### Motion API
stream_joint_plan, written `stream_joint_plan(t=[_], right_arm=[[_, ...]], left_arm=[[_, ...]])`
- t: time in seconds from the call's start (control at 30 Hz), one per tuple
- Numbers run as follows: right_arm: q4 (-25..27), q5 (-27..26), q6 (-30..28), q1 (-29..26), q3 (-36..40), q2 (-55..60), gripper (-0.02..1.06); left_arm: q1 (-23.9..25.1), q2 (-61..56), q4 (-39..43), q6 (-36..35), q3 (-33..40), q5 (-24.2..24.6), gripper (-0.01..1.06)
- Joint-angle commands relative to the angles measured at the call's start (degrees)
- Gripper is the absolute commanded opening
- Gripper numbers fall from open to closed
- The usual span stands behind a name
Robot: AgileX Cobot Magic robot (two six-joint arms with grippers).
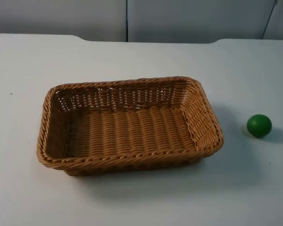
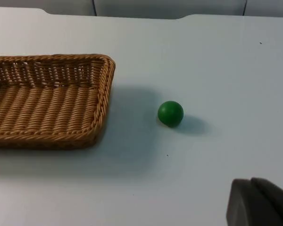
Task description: Pick up the basket with the left hand and place the ball into the basket with the right hand.
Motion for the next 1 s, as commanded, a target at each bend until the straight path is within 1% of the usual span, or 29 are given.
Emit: stream_joint_plan(t=[0.0, 0.07, 0.1, 0.17, 0.2, 0.23, 0.3, 0.37, 0.4, 0.47, 0.5, 0.53, 0.57, 0.63, 0.73, 0.77, 0.8, 0.87, 0.9, 0.97], right_arm=[[0.1, -0.2, 0.1, 0.3, 0.3, -0.1, 0.0], [0.1, -0.2, 0.1, 0.3, 0.3, -0.1, 0.0], [0.1, -0.2, 0.1, 0.3, 0.3, -0.1, 0.0], [0.1, -0.2, 0.1, 0.3, 0.3, -0.1, 0.0], [0.1, -0.2, 0.1, 0.3, 0.3, -0.1, 0.0], [0.1, -0.2, 0.1, 0.3, 0.3, -0.1, 0.0], [0.1, -0.2, 0.1, 0.3, 0.3, -0.1, 0.0], [0.1, -0.2, 0.1, 0.3, 0.3, -0.1, 0.0], [0.1, -0.2, 0.1, 0.3, 0.3, -0.1, 0.0], [0.1, -0.2, 0.1, 0.3, 0.3, -0.1, 0.0], [0.1, -0.2, 0.1, 0.3, 0.3, -0.1, 0.0], [0.1, -0.2, 0.1, 0.3, 0.3, -0.1, 0.0], [0.1, -0.2, 0.1, 0.3, 0.3, -0.1, 0.0], [0.1, -0.2, 0.1, 0.3, 0.3, -0.1, 0.0], [0.1, -0.2, 0.1, 0.3, 0.3, -0.1, 0.0], [0.1, -0.2, 0.1, 0.3, 0.3, -0.1, 0.0], [0.1, -0.2, 0.1, 0.3, 0.3, -0.1, 0.0], [0.1, -0.2, 0.1, 0.3, 0.3, -0.1, 0.0], [0.1, -0.2, 0.1, 0.3, 0.3, -0.1, 0.0], [0.1, -0.2, 0.1, 0.3, 0.3, -0.1, 0.0]], left_arm=[[0.0, -0.3, -0.2, -0.2, 0.2, -0.7, 0.0], [0.0, -0.3, -1.1, -0.2, -0.1, -1.0, 0.0], [0.0, -0.3, -3.4, -1.1, -0.9, -1.7, 0.0], [0.0, 3.7, -13.3, -4.4, -3.2, -2.7, 0.0], [0.0, 7.3, -18.9, -4.6, -4.3, -3.1, 0.0], [0.0, 7.3, -18.9, -4.6, -4.3, -3.1, 0.0], [0.0, 15.6, -28.0, -4.2, -5.2, -3.7, 0.0], [0.0, 23.9, -34.4, -0.4, -5.2, -3.8, 0.0], [0.0, 23.9, -34.4, -0.4, -5.2, -3.8, 0.0], [0.0, 32.4, -38.4, 4.2, -5.2, -4.2, 0.0], [0.0, 39.3, -41.4, 8.6, -5.2, -5.6, 0.0], [0.0, 43.8, -42.9, 11.5, -5.2, -6.9, 0.0], [0.0, 43.8, -42.9, 11.5, -5.2, -6.9, 0.0], [0.0, 51.5, -44.6, 15.6, -5.2, -11.7, 0.0], [0.0, 62.5, -44.6, 16.4, -5.3, -19.2, 0.0], [0.0, 62.5, -44.6, 16.4, -5.3, -19.2, 0.0], [0.0, 65.8, -44.6, 16.6, -5.5, -21.5, 0.0], [0.0, 71.4, -44.3, 17.0, -6.6, -24.3, 0.0], [0.0, 71.4, -44.3, 17.0, -6.6, -24.3, 0.0], [0.0, 76.5, -43.2, 18.1, -8.4, -26.8, 0.0]])
